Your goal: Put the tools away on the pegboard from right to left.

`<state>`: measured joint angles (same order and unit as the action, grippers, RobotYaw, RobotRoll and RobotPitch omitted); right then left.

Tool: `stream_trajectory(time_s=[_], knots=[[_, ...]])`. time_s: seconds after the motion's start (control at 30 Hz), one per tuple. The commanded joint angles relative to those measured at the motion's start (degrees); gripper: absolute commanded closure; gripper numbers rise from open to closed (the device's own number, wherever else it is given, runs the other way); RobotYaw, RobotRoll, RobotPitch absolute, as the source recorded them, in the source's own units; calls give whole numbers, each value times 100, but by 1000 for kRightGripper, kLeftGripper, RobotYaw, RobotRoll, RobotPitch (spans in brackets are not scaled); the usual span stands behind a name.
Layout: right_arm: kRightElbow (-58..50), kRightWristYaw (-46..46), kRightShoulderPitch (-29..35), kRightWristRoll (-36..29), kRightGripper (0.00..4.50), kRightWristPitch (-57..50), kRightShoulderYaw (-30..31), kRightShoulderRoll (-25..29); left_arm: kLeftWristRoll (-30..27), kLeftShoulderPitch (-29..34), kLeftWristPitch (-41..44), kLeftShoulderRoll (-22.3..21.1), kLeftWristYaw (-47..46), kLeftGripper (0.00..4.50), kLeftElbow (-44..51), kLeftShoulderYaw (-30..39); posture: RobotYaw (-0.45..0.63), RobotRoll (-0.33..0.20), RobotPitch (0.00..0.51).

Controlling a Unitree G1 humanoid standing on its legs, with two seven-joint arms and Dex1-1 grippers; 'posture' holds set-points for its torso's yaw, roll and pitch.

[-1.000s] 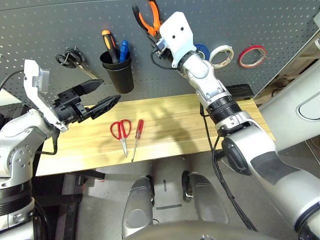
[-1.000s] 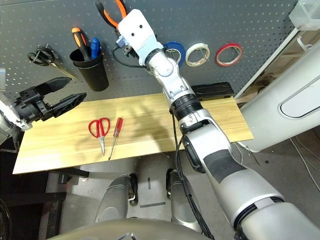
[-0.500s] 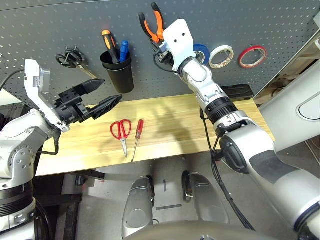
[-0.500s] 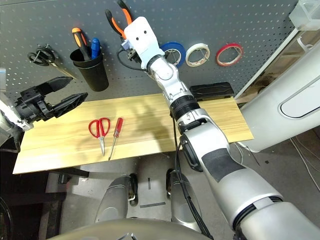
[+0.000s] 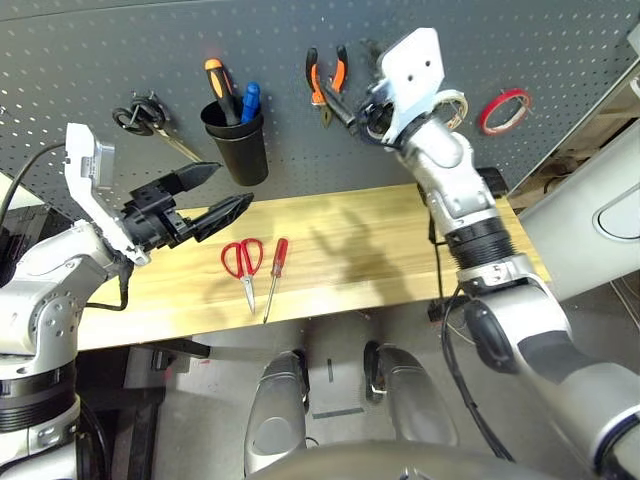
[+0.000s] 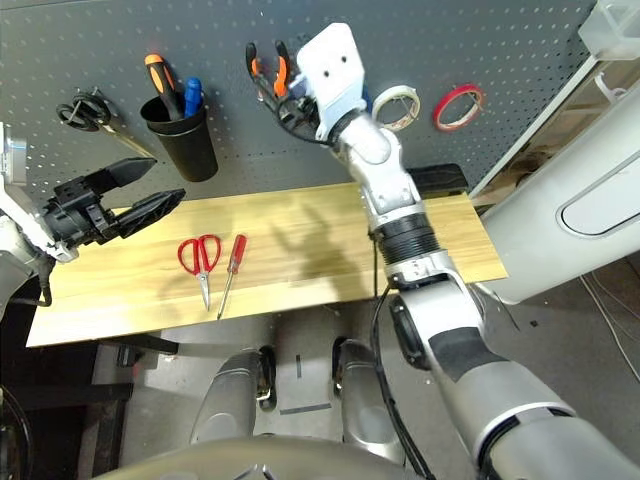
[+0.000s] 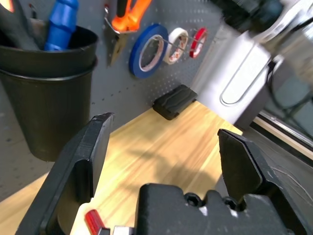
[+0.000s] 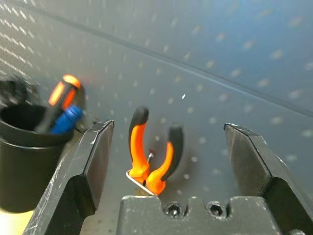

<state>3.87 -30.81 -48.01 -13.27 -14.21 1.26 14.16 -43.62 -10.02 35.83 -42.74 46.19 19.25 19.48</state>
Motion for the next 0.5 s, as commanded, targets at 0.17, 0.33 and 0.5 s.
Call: stream_trajectory(time_s=[0.17,0.33,0.5], knots=[[-1585,-1170,929,-1473,10,-2253,-306,1373,304,-29,6,160,-164,0,-170,-470,-34,0,136],[-1943,-1670,1811,-1565,10,-2315,-61,1895,521,-107,76,370,-305,0,-317,-877,-45,0,142],[-1782,-1861,2537,-1274,10,-1900,229,1918,1117,-139,-177,664,-451,0,-718,-1446,-39,0,143]])
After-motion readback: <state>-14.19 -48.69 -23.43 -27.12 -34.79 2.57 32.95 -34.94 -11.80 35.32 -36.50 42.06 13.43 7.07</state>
